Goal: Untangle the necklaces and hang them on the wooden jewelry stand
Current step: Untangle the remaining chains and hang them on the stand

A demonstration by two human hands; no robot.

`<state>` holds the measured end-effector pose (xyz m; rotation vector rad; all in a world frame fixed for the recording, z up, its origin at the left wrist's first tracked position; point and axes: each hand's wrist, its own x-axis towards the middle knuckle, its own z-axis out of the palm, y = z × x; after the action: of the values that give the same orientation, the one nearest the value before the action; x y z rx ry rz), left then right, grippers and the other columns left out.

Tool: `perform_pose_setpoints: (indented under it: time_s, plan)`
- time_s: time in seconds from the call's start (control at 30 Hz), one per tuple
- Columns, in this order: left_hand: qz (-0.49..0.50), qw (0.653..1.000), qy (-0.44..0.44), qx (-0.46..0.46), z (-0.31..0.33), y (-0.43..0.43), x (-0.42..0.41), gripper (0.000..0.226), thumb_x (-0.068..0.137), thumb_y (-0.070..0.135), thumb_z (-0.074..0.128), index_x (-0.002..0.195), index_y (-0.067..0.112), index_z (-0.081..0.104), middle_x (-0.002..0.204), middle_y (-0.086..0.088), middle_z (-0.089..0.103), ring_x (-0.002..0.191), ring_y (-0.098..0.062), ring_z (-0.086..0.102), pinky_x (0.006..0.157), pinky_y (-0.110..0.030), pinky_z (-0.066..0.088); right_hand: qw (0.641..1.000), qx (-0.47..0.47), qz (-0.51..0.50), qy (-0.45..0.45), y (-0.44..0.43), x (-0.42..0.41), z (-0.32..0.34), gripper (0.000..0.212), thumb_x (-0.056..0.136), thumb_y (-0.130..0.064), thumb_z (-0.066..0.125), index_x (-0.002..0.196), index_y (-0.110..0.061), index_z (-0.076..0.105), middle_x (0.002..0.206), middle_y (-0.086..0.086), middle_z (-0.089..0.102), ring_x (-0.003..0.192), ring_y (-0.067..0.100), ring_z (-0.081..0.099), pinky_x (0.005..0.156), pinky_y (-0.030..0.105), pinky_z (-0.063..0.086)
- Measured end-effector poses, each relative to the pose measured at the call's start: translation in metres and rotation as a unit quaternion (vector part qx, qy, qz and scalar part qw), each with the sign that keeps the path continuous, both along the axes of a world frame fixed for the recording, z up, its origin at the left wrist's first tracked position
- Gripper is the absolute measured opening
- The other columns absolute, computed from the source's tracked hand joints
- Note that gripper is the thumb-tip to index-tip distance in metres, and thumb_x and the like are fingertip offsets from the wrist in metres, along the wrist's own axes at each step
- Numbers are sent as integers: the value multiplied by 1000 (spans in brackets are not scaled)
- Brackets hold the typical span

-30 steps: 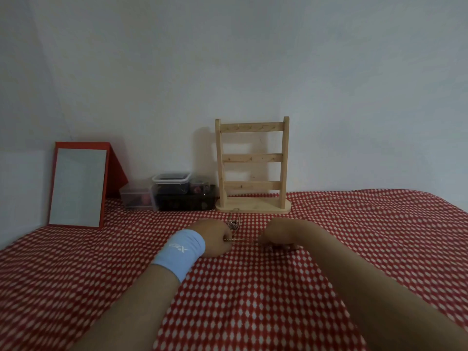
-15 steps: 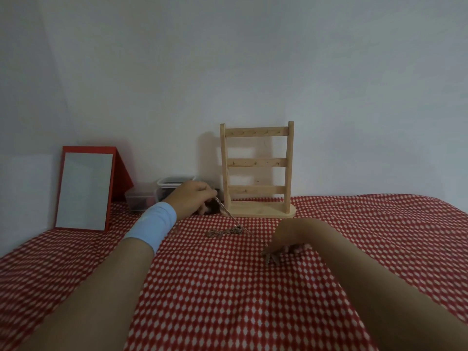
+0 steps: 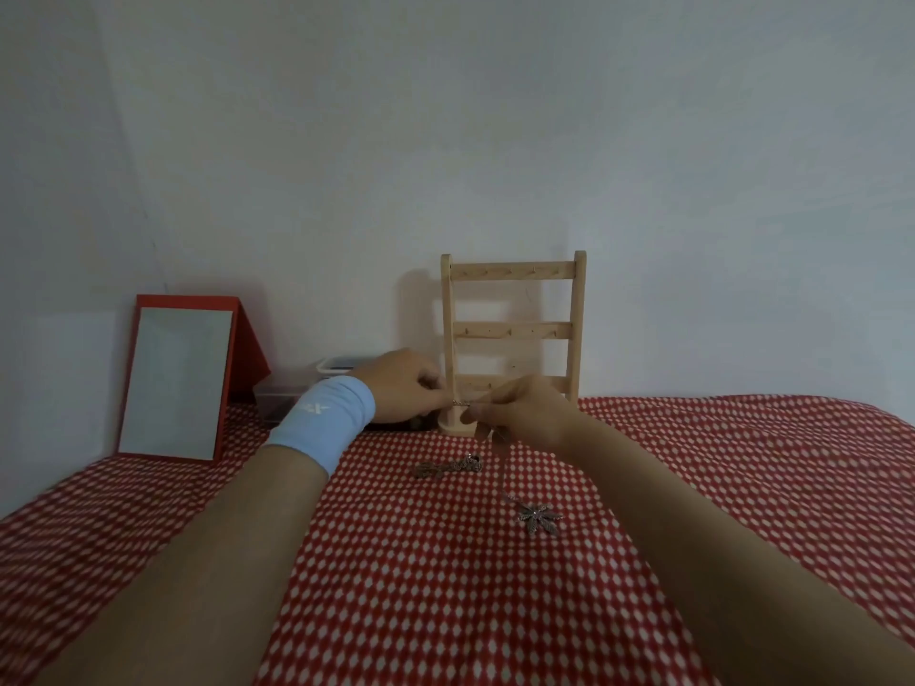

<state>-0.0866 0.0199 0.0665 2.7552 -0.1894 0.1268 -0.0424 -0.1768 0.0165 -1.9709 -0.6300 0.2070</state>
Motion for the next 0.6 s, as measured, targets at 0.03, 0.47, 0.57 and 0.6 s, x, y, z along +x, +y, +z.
perform_pose_setpoints:
  time_s: [0.03, 0.47, 0.57, 0.6]
  plan:
    - [3, 1000, -6, 10, 0, 2, 0, 18, 92, 37, 62, 92, 25, 74, 85, 9, 69, 78, -5, 62, 64, -19, 42, 1000, 2, -1, 12, 0, 0, 1, 18, 99, -24, 65, 97, -14, 80, 84, 4, 79, 74, 17, 71, 80, 32, 62]
    - [-13, 999, -35, 15, 46, -11, 3, 17, 90, 18, 57, 91, 11, 73, 71, 7, 64, 46, 2, 52, 50, -13, 41, 994, 103, -42, 15, 0, 5, 48, 12, 91, -12, 74, 95, -1, 78, 90, 12, 78, 79, 22, 74, 83, 38, 62]
    - [45, 999, -15, 3, 46, 1, 6, 16, 87, 18, 55, 85, 9, 68, 70, -2, 65, 46, -10, 52, 49, -21, 44, 987, 131, -96, 14, -5, 10, 54, 12, 95, -10, 68, 95, -2, 76, 85, 10, 77, 77, 23, 74, 86, 43, 62]
    - [61, 998, -8, -16, 43, 6, 7, 16, 86, 18, 53, 82, 9, 66, 70, -4, 65, 47, -14, 52, 50, -23, 44, 983, 151, -101, 31, -7, 12, 56, 14, 98, -11, 64, 97, -1, 73, 81, 9, 74, 75, 24, 73, 87, 45, 62]
